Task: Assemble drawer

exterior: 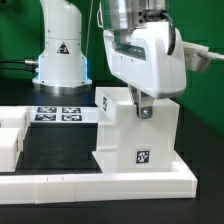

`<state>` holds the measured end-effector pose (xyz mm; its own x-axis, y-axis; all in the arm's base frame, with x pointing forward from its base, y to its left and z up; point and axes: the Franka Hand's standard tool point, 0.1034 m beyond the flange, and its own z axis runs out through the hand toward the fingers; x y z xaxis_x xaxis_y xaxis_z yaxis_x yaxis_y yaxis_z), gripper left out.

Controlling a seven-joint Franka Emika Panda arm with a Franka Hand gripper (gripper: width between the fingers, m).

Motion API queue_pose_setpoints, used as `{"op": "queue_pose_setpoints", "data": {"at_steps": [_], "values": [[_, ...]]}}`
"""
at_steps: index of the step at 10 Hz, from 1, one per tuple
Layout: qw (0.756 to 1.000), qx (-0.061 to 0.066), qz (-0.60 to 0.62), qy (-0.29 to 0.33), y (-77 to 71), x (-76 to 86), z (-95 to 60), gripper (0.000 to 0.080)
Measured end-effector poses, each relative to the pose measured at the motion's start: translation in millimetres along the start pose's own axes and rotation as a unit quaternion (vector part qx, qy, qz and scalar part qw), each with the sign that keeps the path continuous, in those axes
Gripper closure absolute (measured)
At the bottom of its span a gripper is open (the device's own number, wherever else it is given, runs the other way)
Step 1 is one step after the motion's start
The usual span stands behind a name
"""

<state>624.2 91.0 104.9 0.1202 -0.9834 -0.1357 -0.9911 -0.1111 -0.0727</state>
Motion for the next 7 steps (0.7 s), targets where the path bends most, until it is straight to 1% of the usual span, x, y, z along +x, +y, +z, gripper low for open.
{"op": "queue_pose_setpoints", "data": {"at_steps": [2,4,6,7], "values": [[1.0,-0.001,-0.006,0.002,-9.4,1.0,-0.2,0.0761],[0.998,-0.009,-0.061,-0.001,-9.7,5.0,-0.1,0.0761],[0.998,-0.01,-0.061,-0.001,-9.5,2.3,0.4,0.0761],[0.998,-0.007,-0.055,0.0,-9.2,1.3,0.6,0.0761]]}}
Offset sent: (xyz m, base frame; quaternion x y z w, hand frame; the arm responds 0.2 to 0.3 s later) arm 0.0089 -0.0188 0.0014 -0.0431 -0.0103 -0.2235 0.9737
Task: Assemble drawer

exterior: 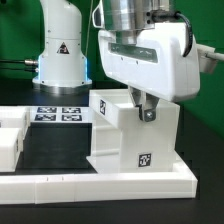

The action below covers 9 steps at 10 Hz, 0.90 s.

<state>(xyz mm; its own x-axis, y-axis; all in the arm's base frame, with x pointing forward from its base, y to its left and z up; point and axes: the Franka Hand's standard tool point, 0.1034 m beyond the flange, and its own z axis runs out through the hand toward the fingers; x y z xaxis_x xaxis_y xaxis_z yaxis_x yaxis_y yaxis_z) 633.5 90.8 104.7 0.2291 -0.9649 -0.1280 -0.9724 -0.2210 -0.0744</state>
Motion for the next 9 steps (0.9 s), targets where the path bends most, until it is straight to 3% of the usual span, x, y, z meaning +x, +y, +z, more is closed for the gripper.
{"op": "queue_pose_setpoints", "data": {"at_steps": [1,2,3,4,6,9], "values": [[1.0,0.01,0.018,0.005,1.5,-1.3,-0.7,0.0761],[0.999,0.011,0.052,0.006,1.6,-0.8,-0.9,0.0761],[0.998,0.004,0.064,0.004,-0.4,0.1,-0.4,0.0761],[0.997,0.012,0.075,0.006,-5.3,1.2,-0.4,0.0761],[0.997,0.011,0.074,0.006,-8.2,3.5,-0.2,0.0761],[0.997,-0.006,0.074,0.002,-11.0,5.3,0.9,0.0761]]}}
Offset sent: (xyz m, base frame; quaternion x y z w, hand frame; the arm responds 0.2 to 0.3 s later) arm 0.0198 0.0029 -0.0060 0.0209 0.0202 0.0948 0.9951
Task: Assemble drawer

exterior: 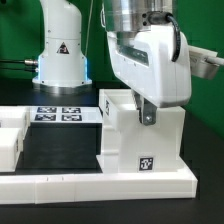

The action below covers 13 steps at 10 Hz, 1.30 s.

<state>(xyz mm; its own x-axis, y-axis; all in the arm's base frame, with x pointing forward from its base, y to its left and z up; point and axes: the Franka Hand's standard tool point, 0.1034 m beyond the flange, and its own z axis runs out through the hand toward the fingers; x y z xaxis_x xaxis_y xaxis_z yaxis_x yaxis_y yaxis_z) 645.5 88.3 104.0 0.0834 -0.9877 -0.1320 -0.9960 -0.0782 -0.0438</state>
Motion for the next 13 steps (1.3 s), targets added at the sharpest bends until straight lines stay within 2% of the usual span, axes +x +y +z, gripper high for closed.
{"op": "queue_pose_setpoints", "data": {"at_steps": [1,2,3,4,5,6,7,8,10,12,13], "values": [[1.0,-0.005,-0.005,-0.001,0.5,0.0,0.0,0.0761],[1.0,-0.005,-0.005,-0.001,0.6,-0.1,0.2,0.0761],[1.0,-0.006,-0.006,-0.001,1.1,-0.5,0.8,0.0725],[1.0,-0.006,-0.008,-0.001,1.2,-1.0,1.0,0.0512],[1.0,-0.006,-0.009,-0.001,1.3,-1.3,1.1,0.0512],[1.0,-0.006,-0.01,-0.001,1.4,-1.7,1.3,0.0299],[1.0,-0.006,-0.011,-0.001,1.5,-2.0,1.4,0.0299],[1.0,-0.006,-0.012,-0.001,1.6,-2.2,1.5,0.0184],[1.0,-0.007,-0.026,-0.002,2.5,-3.4,0.7,0.0157],[0.996,-0.004,-0.089,-0.005,12.3,-3.8,-14.3,0.0151],[0.994,0.001,-0.113,-0.009,15.4,-1.2,-24.8,0.015]]}}
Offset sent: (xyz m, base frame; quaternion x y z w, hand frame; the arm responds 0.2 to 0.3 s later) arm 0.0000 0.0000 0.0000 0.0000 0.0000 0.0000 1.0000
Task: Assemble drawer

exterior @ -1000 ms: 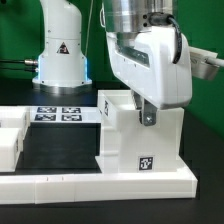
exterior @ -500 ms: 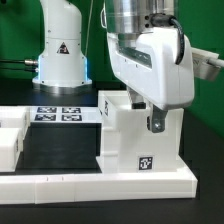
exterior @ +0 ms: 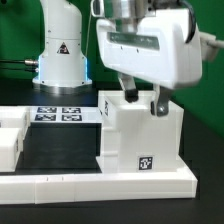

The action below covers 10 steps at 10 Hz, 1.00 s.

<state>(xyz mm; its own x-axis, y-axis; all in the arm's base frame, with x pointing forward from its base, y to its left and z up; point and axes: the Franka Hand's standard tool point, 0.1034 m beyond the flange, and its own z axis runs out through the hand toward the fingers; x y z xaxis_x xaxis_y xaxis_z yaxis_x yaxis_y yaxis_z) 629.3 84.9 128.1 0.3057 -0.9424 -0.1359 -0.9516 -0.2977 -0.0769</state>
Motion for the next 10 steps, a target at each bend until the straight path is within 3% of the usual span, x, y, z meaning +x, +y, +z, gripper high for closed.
{"op": "queue_pose_setpoints", "data": {"at_steps": [2,3,7,10], "values": [[0.997,0.013,-0.075,-0.006,13.1,12.1,-24.0,0.015],[0.997,0.015,-0.075,-0.007,18.0,18.7,-27.4,0.015],[0.991,0.013,-0.13,-0.007,18.5,16.8,-24.4,0.015],[0.941,-0.011,-0.338,-0.009,46.6,32.7,-13.8,0.015]]}}
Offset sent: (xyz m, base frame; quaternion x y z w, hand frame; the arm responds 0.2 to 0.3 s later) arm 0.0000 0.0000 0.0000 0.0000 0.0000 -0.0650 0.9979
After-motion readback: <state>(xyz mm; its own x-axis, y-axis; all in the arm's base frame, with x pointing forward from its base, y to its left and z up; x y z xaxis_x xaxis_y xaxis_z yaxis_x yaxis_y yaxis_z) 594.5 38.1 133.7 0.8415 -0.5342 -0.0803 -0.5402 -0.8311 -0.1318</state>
